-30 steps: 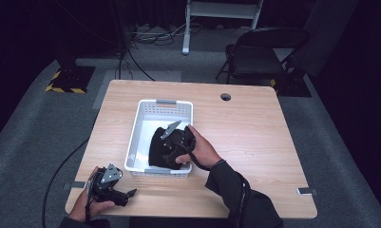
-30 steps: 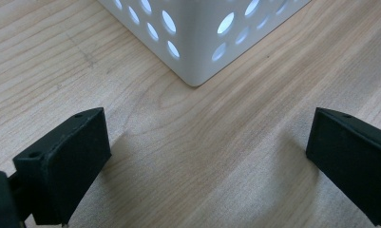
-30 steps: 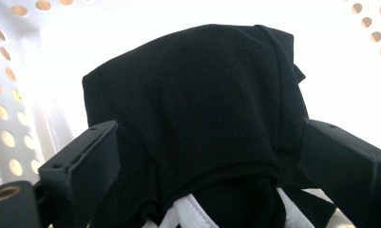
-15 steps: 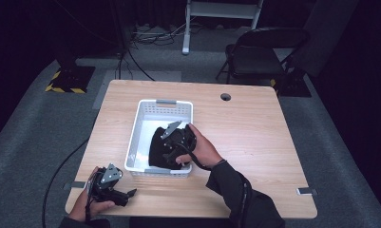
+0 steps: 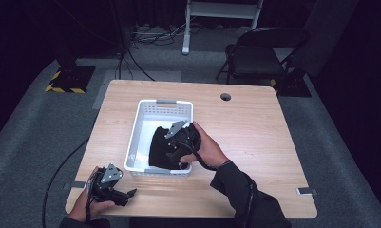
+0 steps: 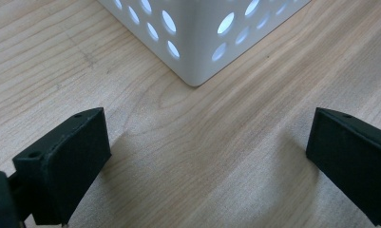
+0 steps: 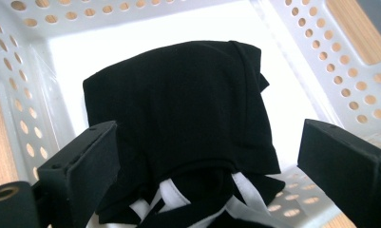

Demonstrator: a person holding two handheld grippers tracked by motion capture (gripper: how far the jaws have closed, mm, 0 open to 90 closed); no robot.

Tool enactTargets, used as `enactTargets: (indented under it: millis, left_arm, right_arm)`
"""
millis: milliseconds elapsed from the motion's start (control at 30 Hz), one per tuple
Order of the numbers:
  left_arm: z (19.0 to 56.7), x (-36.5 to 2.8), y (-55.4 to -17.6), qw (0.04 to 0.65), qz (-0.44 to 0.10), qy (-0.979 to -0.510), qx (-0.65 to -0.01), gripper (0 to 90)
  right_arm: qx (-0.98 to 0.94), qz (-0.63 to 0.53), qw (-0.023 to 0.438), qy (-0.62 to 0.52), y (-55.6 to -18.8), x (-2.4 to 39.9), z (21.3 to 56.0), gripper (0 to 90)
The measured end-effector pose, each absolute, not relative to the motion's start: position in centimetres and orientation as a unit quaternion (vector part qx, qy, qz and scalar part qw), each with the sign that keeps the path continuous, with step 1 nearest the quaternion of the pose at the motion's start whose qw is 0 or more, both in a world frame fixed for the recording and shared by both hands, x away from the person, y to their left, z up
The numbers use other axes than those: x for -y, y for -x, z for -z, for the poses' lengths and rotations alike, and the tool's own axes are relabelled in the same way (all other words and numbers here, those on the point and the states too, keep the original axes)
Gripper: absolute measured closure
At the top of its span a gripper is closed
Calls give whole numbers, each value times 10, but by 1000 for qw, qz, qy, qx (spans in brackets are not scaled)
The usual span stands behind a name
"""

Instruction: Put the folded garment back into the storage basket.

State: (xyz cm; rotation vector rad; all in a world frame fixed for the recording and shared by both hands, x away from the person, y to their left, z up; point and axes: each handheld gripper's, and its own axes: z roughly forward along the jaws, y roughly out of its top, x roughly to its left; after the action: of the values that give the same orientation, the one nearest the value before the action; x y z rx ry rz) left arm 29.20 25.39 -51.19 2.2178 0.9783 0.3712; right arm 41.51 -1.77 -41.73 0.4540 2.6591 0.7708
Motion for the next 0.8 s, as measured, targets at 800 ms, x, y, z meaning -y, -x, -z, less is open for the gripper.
enactTargets:
  millis: [800]
  left_arm:
    - [512, -254, -292, 338, -142, -851, -376, 7]
  right_arm:
    - [-928, -278, 195, -155, -401, 53, 397, 71]
